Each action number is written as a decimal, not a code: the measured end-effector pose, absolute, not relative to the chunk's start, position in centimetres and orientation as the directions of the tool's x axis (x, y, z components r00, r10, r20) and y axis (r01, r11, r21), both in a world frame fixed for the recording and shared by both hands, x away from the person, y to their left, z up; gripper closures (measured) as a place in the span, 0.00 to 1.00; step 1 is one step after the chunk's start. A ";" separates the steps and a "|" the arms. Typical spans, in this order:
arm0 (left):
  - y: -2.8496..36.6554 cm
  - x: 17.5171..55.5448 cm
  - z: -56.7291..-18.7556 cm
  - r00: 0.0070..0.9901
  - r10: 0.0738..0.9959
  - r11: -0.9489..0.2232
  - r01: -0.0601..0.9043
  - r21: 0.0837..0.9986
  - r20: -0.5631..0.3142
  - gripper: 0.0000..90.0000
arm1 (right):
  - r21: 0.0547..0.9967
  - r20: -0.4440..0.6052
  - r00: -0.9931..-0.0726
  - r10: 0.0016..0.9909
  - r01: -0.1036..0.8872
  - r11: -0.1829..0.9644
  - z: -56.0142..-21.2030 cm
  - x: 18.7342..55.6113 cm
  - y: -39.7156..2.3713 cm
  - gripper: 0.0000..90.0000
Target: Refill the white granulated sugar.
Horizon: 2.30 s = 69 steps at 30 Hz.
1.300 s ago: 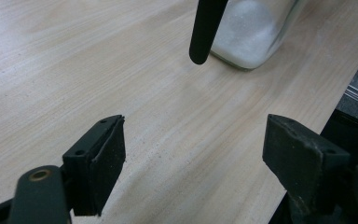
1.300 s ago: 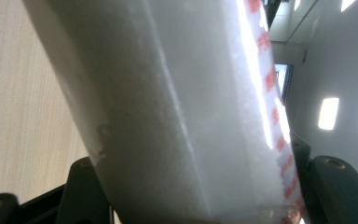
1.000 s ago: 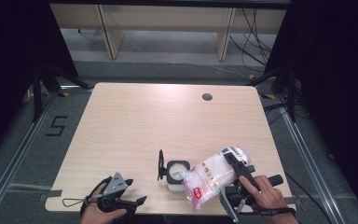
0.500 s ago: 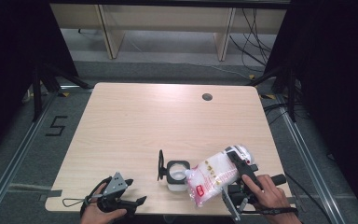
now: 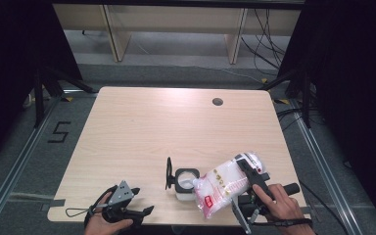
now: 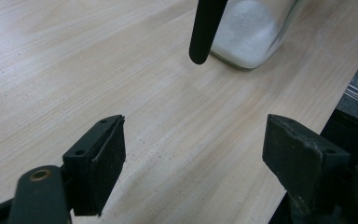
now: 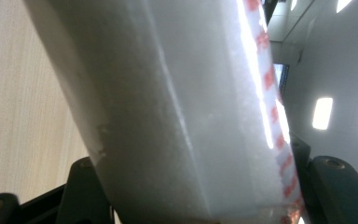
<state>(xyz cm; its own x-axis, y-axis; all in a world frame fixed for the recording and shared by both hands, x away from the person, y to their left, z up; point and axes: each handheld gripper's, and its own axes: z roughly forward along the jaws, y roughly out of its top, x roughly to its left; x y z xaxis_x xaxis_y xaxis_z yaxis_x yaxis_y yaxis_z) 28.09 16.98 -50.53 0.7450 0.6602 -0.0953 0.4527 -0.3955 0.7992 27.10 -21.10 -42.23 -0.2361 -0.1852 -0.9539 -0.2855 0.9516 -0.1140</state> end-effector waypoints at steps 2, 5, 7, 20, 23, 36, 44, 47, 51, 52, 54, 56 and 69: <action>17.0 28.1 -50.5 0.745 0.660 -0.395 0.453 0.799 -0.095 0.23 | -0.132 -0.951 -0.235 -0.203 -0.287 0.949 -42.3 27.1 -21.0 0.46; 17.0 28.1 -50.5 0.746 0.660 -0.398 0.452 0.799 -0.093 0.23 | -0.130 -0.952 -0.229 -0.201 -0.295 0.947 -42.3 27.2 -21.1 0.46; 17.1 28.1 -50.5 0.745 0.662 -0.413 0.453 0.790 -0.082 0.23 | -0.085 -0.961 -0.229 -0.155 -0.288 0.954 -42.6 27.1 -21.2 0.46; 17.0 28.1 -50.5 0.745 0.660 -0.396 0.452 0.800 -0.094 0.23 | -0.102 -0.956 -0.238 -0.172 -0.282 0.954 -42.7 27.1 -21.1 0.46; 17.0 28.1 -50.5 0.734 0.672 -0.396 0.467 0.791 -0.097 0.23 | -0.121 -0.954 -0.230 -0.189 -0.281 0.952 -42.3 27.0 -21.0 0.46; 17.0 28.1 -50.5 0.745 0.660 -0.395 0.452 0.800 -0.095 0.23 | -0.032 -0.958 -0.269 -0.102 -0.252 0.967 -43.0 27.0 -21.3 0.46; 17.0 28.1 -50.5 0.749 0.657 -0.407 0.449 0.795 -0.087 0.23 | -0.032 -0.956 -0.272 -0.108 -0.269 0.963 -42.7 27.4 -21.6 0.46; 17.1 28.1 -50.5 0.749 0.657 -0.408 0.449 0.795 -0.086 0.23 | -0.024 -0.955 -0.280 -0.099 -0.260 0.965 -42.8 27.3 -21.6 0.46; 17.0 28.1 -50.5 0.749 0.657 -0.407 0.450 0.795 -0.087 0.23 | -0.029 -0.956 -0.275 -0.104 -0.261 0.965 -42.7 27.3 -21.7 0.46; 17.0 28.1 -50.5 0.749 0.657 -0.407 0.449 0.796 -0.087 0.23 | -0.068 -0.955 -0.258 -0.145 -0.285 0.956 -42.4 27.5 -21.6 0.46; 17.0 28.1 -50.5 0.745 0.660 -0.394 0.452 0.800 -0.096 0.23 | -0.070 -0.956 -0.254 -0.143 -0.275 0.959 -42.4 27.4 -21.7 0.46; 17.0 28.1 -50.5 0.745 0.660 -0.394 0.452 0.800 -0.096 0.23 | -0.042 -0.957 -0.269 -0.112 -0.251 0.967 -42.7 27.4 -21.8 0.46; 17.0 28.1 -50.5 0.746 0.660 -0.396 0.452 0.800 -0.095 0.23 | -0.079 -0.955 -0.252 -0.155 -0.287 0.955 -42.5 27.1 -21.2 0.46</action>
<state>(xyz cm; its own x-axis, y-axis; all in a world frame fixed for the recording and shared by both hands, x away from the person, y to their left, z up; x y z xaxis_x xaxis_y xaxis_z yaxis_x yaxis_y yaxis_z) 28.09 16.99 -50.51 0.7457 0.6595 -0.0949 0.4516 -0.3956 0.7997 27.11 -21.18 -42.47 -0.2524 -0.1550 -0.9551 -0.2872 0.9546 -0.0790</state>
